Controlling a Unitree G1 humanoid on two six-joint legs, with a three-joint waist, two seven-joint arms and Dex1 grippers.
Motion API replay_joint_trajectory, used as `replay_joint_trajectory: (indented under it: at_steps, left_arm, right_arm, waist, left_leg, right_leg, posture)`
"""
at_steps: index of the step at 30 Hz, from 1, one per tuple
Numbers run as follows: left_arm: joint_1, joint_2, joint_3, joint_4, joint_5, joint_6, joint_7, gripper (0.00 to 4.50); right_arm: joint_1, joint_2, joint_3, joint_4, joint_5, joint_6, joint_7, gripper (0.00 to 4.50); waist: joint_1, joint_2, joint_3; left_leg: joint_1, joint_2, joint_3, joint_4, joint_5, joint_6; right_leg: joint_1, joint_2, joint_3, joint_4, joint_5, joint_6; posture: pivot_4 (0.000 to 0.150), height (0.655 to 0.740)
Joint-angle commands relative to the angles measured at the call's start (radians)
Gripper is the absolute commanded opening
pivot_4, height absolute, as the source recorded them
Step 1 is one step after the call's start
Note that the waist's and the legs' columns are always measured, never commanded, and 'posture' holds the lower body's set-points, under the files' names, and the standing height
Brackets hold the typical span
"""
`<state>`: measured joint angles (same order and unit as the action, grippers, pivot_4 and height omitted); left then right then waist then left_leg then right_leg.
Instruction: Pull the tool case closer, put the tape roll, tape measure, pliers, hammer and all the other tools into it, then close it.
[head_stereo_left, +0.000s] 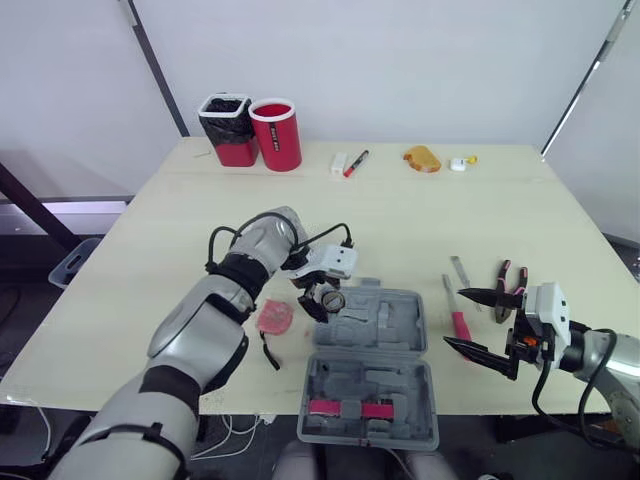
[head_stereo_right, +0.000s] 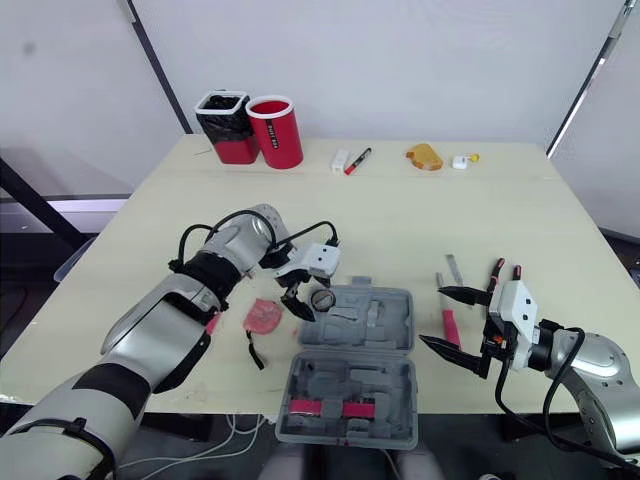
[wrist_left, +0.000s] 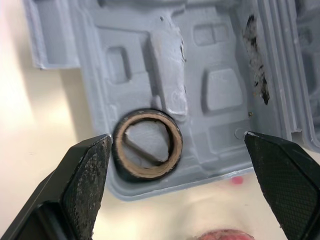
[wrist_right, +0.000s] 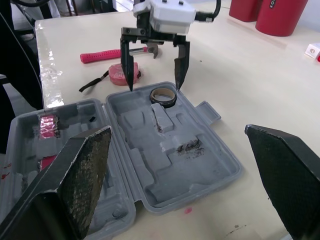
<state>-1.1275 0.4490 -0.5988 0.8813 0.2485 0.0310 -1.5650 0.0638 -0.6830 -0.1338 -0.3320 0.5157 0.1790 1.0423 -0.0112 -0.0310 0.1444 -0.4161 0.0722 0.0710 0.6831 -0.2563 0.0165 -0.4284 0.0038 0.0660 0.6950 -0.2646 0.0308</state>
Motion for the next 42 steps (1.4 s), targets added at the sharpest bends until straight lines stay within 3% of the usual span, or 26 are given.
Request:
replay_joint_trajectory:
  at_steps: [1, 8, 12, 17, 21, 26, 29, 30, 31, 32, 42]
  left_arm:
    - [-0.012, 0.025, 0.018, -0.065, -0.107, 0.028, -0.049, 4.46]
    - [0.07, 0.029, 0.155, -0.009, -0.221, -0.037, -0.01, 4.46]
    - [0.141, 0.008, 0.234, 0.036, -0.255, -0.112, 0.048, 2.7]
    - [0.201, -0.023, 0.346, 0.095, -0.327, -0.193, 0.032, 2.7]
    - [0.213, -0.021, 0.36, 0.161, -0.298, -0.324, 0.03, 2.7]
    - [0.182, -0.046, 0.413, 0.25, -0.313, -0.361, 0.027, 2.7]
    - [0.171, -0.053, 0.427, 0.282, -0.298, -0.378, 0.035, 1.87]
    - [0.169, -0.056, 0.432, 0.289, -0.293, -0.383, 0.04, 1.21]
    - [0.166, -0.059, 0.435, 0.295, -0.291, -0.386, 0.045, 1.05]
    - [0.164, -0.06, 0.437, 0.3, -0.288, -0.39, 0.047, 0.5]
    - [0.162, -0.057, 0.432, 0.349, -0.221, -0.454, 0.107, 0.5]
  right_arm:
    - [0.004, 0.005, -0.013, -0.001, 0.001, -0.03, 0.006, 4.5]
    - [0.007, 0.003, -0.018, 0.003, -0.002, -0.039, -0.001, 4.5]
    - [0.003, 0.006, -0.011, -0.001, -0.006, -0.038, -0.01, 4.5]
    - [-0.02, 0.01, 0.0, 0.01, -0.01, -0.041, -0.01, 4.5]
    - [-0.048, 0.011, 0.006, 0.031, -0.015, -0.047, -0.004, 4.5]
    - [-0.064, 0.015, 0.008, 0.063, -0.026, -0.066, 0.012, 4.5]
    - [-0.063, 0.02, 0.009, 0.07, -0.032, -0.077, 0.014, 4.5]
    - [-0.062, 0.023, 0.009, 0.07, -0.033, -0.08, 0.013, 4.5]
    - [-0.061, 0.026, 0.009, 0.071, -0.035, -0.083, 0.012, 4.5]
    - [-0.057, 0.028, 0.008, 0.07, -0.036, -0.086, 0.01, 4.5]
    - [-0.036, 0.037, 0.004, 0.057, -0.042, -0.097, -0.006, 4.5]
  waist:
    - [0.0, 0.0, 0.0]
    - [-0.003, 0.0, 0.0]
    - [-0.001, 0.0, 0.0]
    - [0.004, 0.0, 0.0]
    - [0.001, 0.0, 0.0]
    - [0.002, 0.0, 0.0]
    - [0.002, 0.0, 0.0]
    - [0.001, 0.0, 0.0]
    - [0.001, 0.0, 0.0]
    - [0.001, 0.0, 0.0]
    - [0.001, 0.0, 0.0]
  left_leg:
    - [0.0, 0.0, 0.0, 0.0, 0.0, 0.0]
    - [0.0, 0.0, 0.0, 0.0, 0.0, 0.0]
    - [0.0, 0.0, 0.0, 0.0, 0.0, 0.0]
    - [0.0, 0.0, 0.0, 0.001, 0.0, 0.0]
    - [0.0, 0.0, 0.0, 0.001, 0.0, 0.0]
    - [0.0, 0.0, 0.0, 0.001, 0.0, 0.0]
    - [0.0, 0.0, 0.0, 0.001, 0.0, 0.0]
    - [0.0, 0.0, 0.0, 0.001, 0.0, 0.0]
    - [0.0, 0.0, 0.0, 0.001, 0.0, 0.0]
    - [0.0, 0.0, 0.0, 0.001, 0.0, 0.0]
    - [0.0, 0.0, 0.0, 0.001, 0.0, 0.0]
  right_leg:
    - [0.0, 0.0, 0.0, 0.0, 0.0, 0.0]
    - [0.0, 0.0, 0.0, 0.0, 0.0, 0.0]
    - [0.0, 0.0, 0.0, 0.0, 0.0, 0.0]
    - [0.0, 0.0, 0.0, 0.0, 0.0, 0.0]
    - [0.0, 0.0, 0.0, 0.0, 0.0, 0.0]
    - [0.0, 0.0, 0.0, 0.0, 0.0, 0.0]
    - [0.0, 0.0, 0.0, 0.0, 0.0, 0.0]
    - [0.0, 0.0, 0.0, 0.0, 0.0, 0.0]
    - [0.0, 0.0, 0.0, 0.0, 0.0, 0.0]
    - [0.0, 0.0, 0.0, 0.0, 0.0, 0.0]
    - [0.0, 0.0, 0.0, 0.0, 0.0, 0.0]
  posture:
    - [0.15, 0.74]
    - [0.15, 0.74]
    - [0.15, 0.74]
    - [0.15, 0.74]
    - [0.15, 0.74]
    - [0.15, 0.74]
    - [0.15, 0.74]
    - [0.15, 0.74]
    - [0.15, 0.74]
    - [0.15, 0.74]
    - [0.15, 0.74]
